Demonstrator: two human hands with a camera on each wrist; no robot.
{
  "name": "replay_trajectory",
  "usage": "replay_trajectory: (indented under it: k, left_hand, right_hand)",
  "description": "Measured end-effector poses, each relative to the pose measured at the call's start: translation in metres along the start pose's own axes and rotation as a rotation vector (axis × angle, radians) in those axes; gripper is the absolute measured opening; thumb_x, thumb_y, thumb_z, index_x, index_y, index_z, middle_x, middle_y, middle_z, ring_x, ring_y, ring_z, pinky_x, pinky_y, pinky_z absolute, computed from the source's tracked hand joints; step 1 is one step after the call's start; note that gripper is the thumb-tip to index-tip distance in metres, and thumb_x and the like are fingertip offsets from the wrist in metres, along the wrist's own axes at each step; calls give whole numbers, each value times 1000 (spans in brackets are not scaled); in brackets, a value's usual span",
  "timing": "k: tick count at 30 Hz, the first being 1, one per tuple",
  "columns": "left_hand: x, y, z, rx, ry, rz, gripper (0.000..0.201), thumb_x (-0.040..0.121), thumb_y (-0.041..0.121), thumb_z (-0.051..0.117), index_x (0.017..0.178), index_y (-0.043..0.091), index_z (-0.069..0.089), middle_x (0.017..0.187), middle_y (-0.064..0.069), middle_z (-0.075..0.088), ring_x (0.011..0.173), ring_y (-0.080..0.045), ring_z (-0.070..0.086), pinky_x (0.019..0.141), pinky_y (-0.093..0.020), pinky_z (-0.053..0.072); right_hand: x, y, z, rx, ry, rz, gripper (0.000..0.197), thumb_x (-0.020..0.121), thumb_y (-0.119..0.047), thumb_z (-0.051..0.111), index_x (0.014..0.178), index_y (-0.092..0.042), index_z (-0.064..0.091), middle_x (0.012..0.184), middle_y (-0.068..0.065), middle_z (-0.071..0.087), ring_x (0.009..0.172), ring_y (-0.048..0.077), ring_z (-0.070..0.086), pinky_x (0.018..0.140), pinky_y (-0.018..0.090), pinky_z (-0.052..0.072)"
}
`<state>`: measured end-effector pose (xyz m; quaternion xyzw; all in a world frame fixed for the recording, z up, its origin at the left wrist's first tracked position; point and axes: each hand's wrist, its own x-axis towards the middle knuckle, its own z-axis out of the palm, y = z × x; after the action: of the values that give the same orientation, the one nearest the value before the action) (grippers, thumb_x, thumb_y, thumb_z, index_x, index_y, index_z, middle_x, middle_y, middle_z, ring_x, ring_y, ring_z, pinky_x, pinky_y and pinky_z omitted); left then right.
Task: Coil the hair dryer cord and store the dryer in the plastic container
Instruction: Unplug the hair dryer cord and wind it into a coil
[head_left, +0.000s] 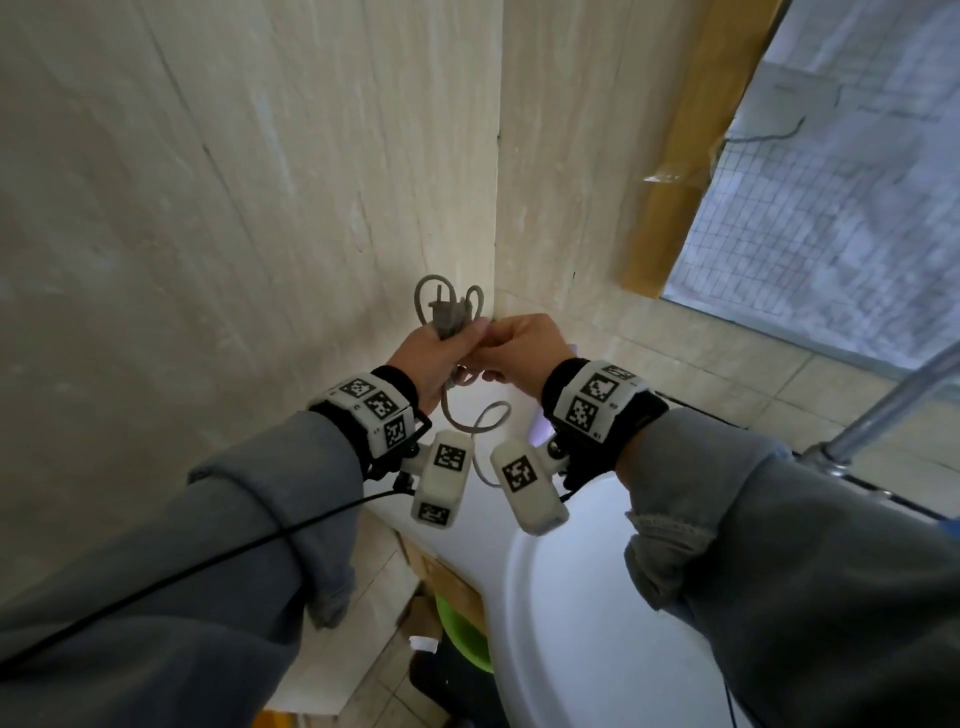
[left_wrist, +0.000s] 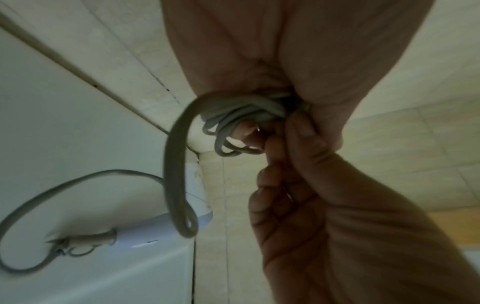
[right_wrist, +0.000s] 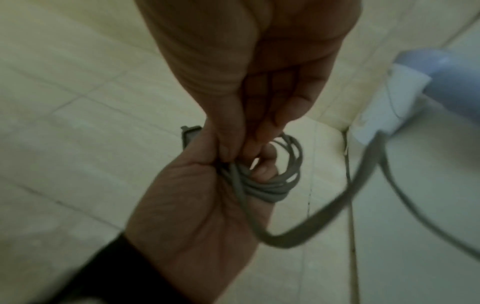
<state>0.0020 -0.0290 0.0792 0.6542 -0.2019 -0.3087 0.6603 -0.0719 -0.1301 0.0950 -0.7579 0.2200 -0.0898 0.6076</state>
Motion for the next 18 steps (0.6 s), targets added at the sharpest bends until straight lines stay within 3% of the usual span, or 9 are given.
replay_trajectory:
  k: [2,5,8,11,13,15,18]
  left_hand:
    - [3,0,-5,4,35,25,27,90,31,52,79,8,62,78,-15,64,77,-30,56,73,-36,43]
    - [9,4,-13,-168,77,25,34,97,26,40,70,10,54,73,-4,74,67,-16,67,62,-22,50]
    - [8,13,-15,-418,54,1,36,98,24,35,68,10,50,65,-1,74,62,-13,69,63,-22,51]
    - [3,23,-15,-553,-5,-19,33,98,24,35,71,11,49,48,4,60,41,-9,56,46,-18,46]
    - [0,30,-16,-593,-100,-29,34,99,27,31,72,14,49,37,8,44,30,-3,37,37,-14,33]
    - [-3,36,-17,-617,-193,-30,38,99,29,28,71,16,50,33,8,35,26,-2,29,35,-15,25]
    - [-8,41,-22,-593,-341,-49,43,96,30,31,64,18,57,30,8,35,26,-4,21,37,-16,21]
  right_hand:
    - [2,6,-4,35,-3,-33,5,74,-7,75,79,-7,75,71,6,70,62,8,56,70,24,50]
    - [7,22,-12,94,-79,-15,17,68,-25,80,79,-22,66,84,-4,70,83,12,62,92,32,51]
    - [7,42,-17,-351,-367,27,33,69,-46,75,97,-35,63,111,-11,65,113,11,57,108,35,38]
    - [7,62,-19,-799,-409,46,22,72,-46,71,92,-40,66,116,-11,61,116,14,53,106,35,37]
    - [7,68,-22,-861,-401,81,18,81,-34,66,98,-29,69,102,-10,59,110,15,54,96,26,40]
    - [7,73,-28,-845,-397,121,21,88,-24,59,106,-18,69,90,-12,55,99,14,54,86,20,38]
    - [13,84,-34,-857,-347,102,22,92,-22,53,103,-17,71,107,3,67,99,18,60,89,21,42]
